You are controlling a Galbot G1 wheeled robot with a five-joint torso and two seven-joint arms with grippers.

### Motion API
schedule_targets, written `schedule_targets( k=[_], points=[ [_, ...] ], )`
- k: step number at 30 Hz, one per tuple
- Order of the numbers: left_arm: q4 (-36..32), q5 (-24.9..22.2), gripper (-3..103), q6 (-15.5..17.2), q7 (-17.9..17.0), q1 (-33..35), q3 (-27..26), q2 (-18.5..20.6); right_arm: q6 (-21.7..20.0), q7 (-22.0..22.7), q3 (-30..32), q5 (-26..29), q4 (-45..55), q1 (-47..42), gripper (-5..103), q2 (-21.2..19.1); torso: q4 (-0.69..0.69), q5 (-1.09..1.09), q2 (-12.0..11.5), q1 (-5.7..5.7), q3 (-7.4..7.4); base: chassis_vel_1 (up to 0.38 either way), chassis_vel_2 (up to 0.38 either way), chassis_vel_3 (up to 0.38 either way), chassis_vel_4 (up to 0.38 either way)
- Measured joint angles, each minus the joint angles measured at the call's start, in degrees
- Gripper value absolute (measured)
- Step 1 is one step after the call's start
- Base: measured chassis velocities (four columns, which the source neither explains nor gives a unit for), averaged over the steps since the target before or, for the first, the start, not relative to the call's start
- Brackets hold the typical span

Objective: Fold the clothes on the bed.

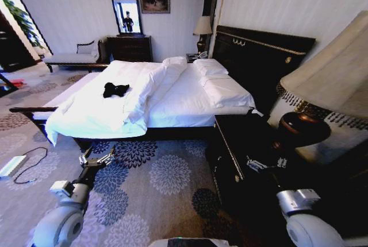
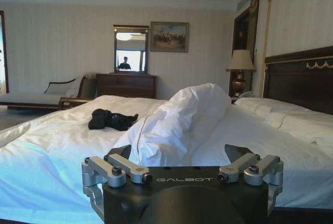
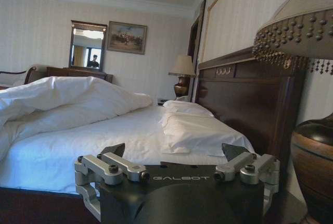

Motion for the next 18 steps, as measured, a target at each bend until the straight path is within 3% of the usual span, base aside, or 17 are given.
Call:
schedule_targets(
  k=[18],
  points=[
    [0.08,1.64,100,0.36,-0.29,-0.39,1.76,-0.67,0.23,-0.46,0.48,-0.53,-0.99,0.57,100,1.40,-0.02,0.00,-0.01,0.02,0.01,-0.108,0.111,0.107,-0.103]
  ],
)
